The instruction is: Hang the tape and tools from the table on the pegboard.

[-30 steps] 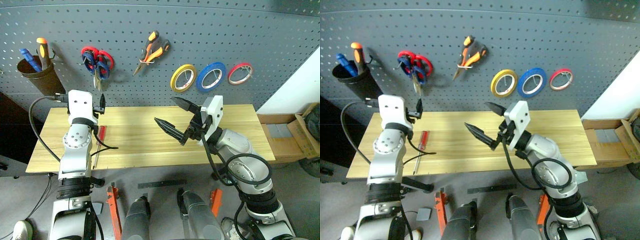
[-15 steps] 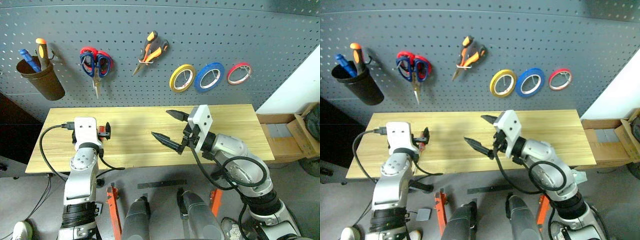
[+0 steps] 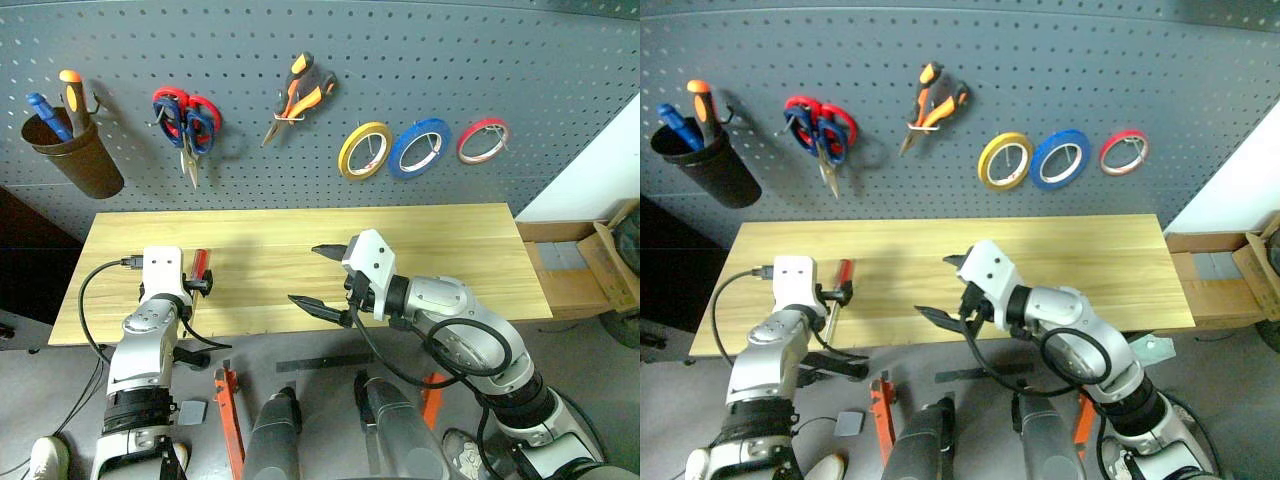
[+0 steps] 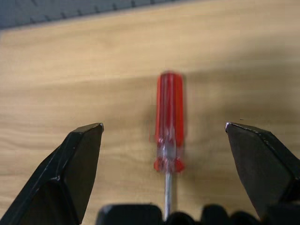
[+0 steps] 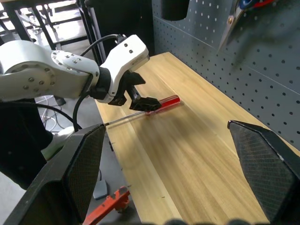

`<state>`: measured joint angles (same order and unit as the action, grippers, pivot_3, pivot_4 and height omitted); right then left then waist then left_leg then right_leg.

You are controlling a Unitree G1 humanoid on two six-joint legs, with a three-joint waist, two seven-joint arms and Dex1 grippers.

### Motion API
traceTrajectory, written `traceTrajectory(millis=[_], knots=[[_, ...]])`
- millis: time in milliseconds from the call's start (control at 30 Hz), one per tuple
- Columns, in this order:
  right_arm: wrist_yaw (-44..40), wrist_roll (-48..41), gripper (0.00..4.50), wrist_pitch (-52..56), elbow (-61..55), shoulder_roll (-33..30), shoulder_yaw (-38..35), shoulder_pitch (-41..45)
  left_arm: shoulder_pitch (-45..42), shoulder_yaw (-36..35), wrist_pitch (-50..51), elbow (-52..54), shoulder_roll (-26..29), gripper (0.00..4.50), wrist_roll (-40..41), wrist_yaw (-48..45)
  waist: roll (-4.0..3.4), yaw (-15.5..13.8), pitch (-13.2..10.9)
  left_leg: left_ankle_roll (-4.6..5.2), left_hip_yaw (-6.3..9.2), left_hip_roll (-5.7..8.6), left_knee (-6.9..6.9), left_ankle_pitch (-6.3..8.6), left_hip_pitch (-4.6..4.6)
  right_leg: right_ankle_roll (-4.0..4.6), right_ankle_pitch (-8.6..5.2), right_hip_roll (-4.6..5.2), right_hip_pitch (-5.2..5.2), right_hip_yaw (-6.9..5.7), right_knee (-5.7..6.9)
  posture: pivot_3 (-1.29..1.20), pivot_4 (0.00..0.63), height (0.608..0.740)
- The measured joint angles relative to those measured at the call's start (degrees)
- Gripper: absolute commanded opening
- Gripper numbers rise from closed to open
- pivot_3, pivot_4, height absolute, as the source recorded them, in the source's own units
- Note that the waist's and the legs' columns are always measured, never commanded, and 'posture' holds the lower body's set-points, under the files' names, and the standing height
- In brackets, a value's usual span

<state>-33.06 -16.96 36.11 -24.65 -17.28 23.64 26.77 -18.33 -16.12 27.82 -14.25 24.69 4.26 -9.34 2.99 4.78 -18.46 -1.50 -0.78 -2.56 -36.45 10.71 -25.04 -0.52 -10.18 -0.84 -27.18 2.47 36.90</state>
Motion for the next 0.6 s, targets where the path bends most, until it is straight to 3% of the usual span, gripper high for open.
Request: traceTrajectory(millis=[600], knots=[[1.06,-0.03,4.50,5.56,-4.50,-1.18,-0.64,-1.67,-8.83,1.81,-6.86,-18.18,2.59,4.48,0.90,-7.60,-0.01,0.23,-0.53,-0.04,0.00,-0.06,0.47,0.02,0.06,0.01,-0.03,0.02,-0.17,-0.09,-0.03,-0.16,0.384,0.740]])
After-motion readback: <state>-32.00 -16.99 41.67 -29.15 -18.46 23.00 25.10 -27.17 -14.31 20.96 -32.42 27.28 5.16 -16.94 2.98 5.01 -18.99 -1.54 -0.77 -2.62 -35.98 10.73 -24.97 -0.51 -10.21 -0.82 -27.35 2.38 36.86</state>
